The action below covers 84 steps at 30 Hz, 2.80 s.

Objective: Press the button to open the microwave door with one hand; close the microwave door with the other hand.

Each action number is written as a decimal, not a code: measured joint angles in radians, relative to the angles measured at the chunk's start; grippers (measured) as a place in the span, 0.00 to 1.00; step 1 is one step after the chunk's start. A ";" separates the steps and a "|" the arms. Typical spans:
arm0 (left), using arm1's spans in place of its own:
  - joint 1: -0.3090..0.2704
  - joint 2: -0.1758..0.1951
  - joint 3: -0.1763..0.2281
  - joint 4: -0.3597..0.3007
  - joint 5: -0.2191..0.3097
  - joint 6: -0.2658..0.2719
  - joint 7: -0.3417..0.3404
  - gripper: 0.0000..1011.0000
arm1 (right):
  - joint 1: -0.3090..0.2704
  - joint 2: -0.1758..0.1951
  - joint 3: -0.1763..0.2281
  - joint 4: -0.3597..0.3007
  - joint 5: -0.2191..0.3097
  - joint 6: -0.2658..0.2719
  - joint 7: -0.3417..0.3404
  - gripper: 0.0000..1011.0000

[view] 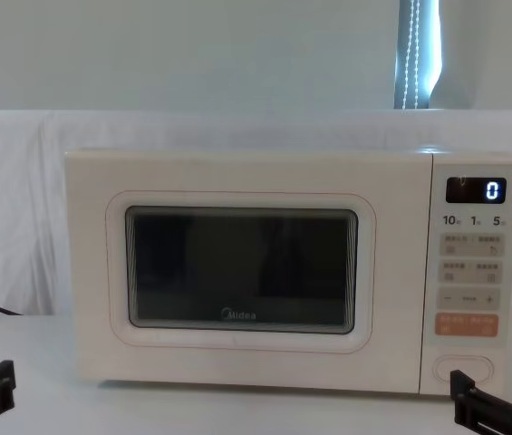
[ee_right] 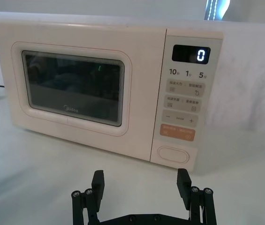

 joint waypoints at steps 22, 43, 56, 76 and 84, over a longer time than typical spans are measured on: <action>0.000 0.000 0.000 0.000 0.000 0.000 0.000 0.99 | 0.000 0.000 0.000 0.000 0.000 0.000 0.000 0.57; 0.000 0.000 0.000 0.000 0.000 0.000 0.000 0.99 | 0.000 0.000 0.000 0.000 0.000 0.000 0.000 0.00; 0.000 0.000 0.000 0.000 0.000 0.000 0.000 0.99 | -0.010 -0.012 0.022 -0.013 -0.023 0.002 0.010 0.00; 0.000 0.000 0.000 0.000 0.000 0.000 0.000 0.99 | 0.035 -0.081 0.082 0.011 -0.084 0.112 0.001 0.00; 0.000 0.000 0.000 0.000 0.000 0.000 0.000 0.99 | 0.120 -0.120 0.087 0.087 -0.115 0.156 0.008 0.00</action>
